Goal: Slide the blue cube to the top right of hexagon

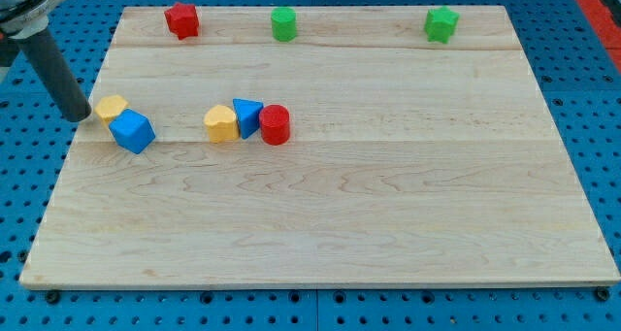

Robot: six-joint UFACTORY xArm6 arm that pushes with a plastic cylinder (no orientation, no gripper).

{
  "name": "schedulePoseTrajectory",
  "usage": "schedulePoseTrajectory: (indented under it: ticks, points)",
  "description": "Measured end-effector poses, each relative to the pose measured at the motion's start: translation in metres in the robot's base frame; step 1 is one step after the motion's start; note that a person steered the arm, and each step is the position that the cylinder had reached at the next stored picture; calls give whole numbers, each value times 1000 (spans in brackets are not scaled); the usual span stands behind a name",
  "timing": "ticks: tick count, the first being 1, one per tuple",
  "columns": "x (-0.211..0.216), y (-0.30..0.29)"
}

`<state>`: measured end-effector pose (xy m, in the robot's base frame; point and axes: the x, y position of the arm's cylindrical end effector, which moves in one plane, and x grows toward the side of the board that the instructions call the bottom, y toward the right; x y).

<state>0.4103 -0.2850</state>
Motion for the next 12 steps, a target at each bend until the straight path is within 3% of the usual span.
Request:
schedulePoseTrajectory:
  ticks: [5,7,9,10,12]
  points:
    - [57,149]
    - [63,128]
    - [59,114]
    - [34,118]
    - [24,198]
